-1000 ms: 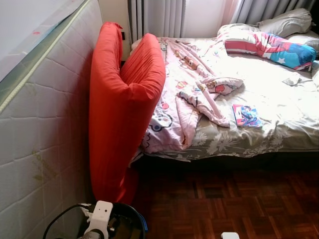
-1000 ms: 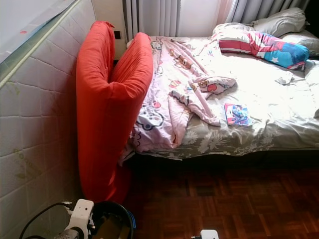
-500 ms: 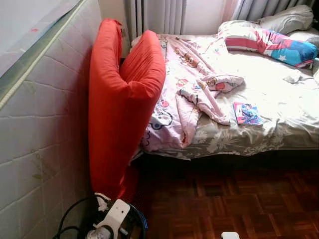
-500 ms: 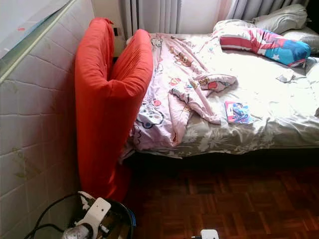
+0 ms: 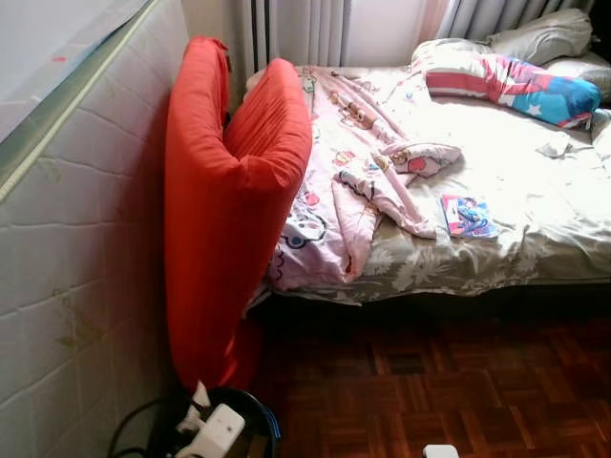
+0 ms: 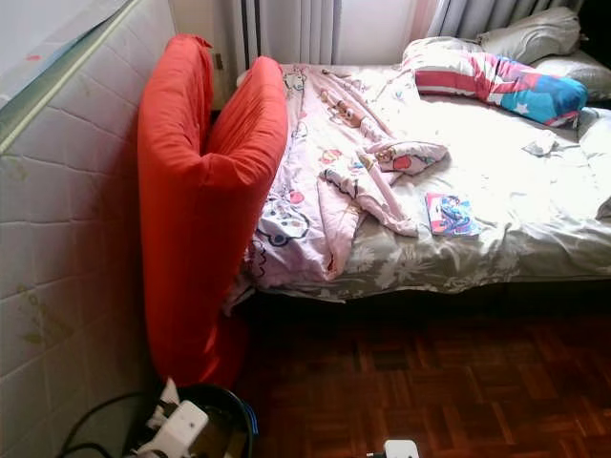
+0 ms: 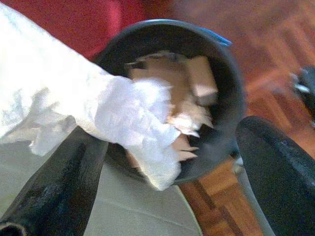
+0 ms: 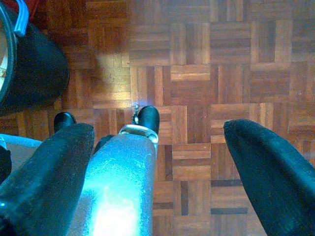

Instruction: Clean up the room

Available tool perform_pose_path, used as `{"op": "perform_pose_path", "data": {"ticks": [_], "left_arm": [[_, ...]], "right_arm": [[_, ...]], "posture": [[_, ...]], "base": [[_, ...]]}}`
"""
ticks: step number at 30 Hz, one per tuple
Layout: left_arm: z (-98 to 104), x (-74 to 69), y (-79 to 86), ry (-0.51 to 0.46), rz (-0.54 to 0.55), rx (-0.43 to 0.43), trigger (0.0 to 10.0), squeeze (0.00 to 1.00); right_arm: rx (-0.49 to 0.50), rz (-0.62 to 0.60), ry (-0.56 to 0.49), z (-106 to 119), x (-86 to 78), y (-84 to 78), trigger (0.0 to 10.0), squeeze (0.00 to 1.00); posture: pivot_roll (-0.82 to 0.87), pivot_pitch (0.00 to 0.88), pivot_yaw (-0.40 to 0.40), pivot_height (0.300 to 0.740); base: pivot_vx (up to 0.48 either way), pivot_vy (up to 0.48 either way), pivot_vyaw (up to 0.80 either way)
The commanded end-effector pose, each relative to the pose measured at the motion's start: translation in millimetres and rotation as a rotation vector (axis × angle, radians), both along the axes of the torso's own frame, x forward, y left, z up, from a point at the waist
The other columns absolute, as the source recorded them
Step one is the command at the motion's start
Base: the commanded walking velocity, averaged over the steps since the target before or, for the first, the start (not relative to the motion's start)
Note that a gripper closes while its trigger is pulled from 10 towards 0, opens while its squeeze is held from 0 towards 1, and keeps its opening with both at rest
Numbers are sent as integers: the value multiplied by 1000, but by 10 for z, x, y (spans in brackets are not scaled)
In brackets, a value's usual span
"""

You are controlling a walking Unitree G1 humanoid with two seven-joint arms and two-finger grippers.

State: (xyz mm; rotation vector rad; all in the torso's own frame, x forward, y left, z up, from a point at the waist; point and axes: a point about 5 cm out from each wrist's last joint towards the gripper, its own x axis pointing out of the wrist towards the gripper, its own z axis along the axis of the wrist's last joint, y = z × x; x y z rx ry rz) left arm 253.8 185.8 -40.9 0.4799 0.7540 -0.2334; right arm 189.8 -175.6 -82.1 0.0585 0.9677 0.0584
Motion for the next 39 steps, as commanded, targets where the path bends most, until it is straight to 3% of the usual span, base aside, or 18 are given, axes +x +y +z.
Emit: {"op": "perform_pose_path", "data": {"ticks": [1,5,6,10,12,14,15,17,18,20,22,24,27,29,30,32,36,39], "left_arm": [[-21,-28,-129,6,-40,-93,10000,0],[-26,-36,-210,24,-108,-122,10000,0],[-17,-25,-201,12,-116,-96,10000,0],[14,14,-141,-29,-69,-59,10000,0],[30,23,-224,-22,-114,-144,10000,0],[16,3,-258,-2,-154,-150,10000,0],[-18,-34,-243,24,-202,-80,10000,0],[-23,-37,-219,23,-203,-49,10000,0],[-19,-20,-81,14,-70,-11,10000,0],[-28,-29,-69,34,-1,-86,10000,0],[-42,-57,-182,58,-96,-146,10000,0],[-17,-28,-153,16,-131,-64,10000,0],[32,32,71,-30,50,38,10000,0],[46,49,84,-39,34,72,10000,0],[55,61,70,-44,-11,102,10000,0],[61,82,-112,-56,-312,247,10000,0],[63,89,-153,-56,-416,315,10000,0],[-29,-19,-224,7,-625,431,10000,0]], "right_arm": [[-8,-4,27,-35,-72,-19,10000,0],[-10,-5,27,-35,-71,-23,10000,0],[-11,-6,26,-34,-71,-23,10000,0],[-11,-6,26,-34,-70,-23,10000,0],[-12,-7,26,-34,-70,-23,10000,0],[-12,-7,25,-34,-70,-24,10000,0],[-13,-8,26,-34,-70,-24,10000,0],[-13,-9,26,-34,-70,-25,10000,0],[-14,-9,25,-34,-69,-23,10000,0],[-12,-10,24,-33,-67,-21,10000,0],[-11,-10,23,-33,-66,-19,10000,0],[-12,-13,23,-33,-66,-21,10000,0],[-15,-15,22,-32,-66,-24,10000,0],[-15,-14,22,-32,-66,-24,10000,0],[-15,-14,22,-32,-65,-25,10000,0],[-18,-11,23,-31,-64,-28,10000,0],[-18,-12,22,-31,-64,-27,10000,0],[-17,-13,22,-32,-64,-24,10000,0]], "posture": [[59,194,-42,740],[60,193,-41,740],[60,194,-41,740],[60,194,-41,740],[60,194,-41,740],[60,194,-41,740],[60,194,-41,740],[60,194,-41,740],[61,199,-39,740],[56,201,-41,740],[56,201,-41,740],[57,202,-40,740],[56,203,-40,740],[56,203,-40,740],[57,203,-40,740],[62,205,-39,740],[57,206,-39,740],[57,206,-37,740]], "base": [[0,0,0],[0,0,0],[0,0,0],[0,0,0],[0,0,0],[0,0,0],[0,0,0],[0,0,0],[0,0,0],[0,0,0],[0,0,0],[0,0,0],[0,0,0],[0,0,0],[0,0,0],[0,0,0],[0,0,0],[0,0,0]]}}
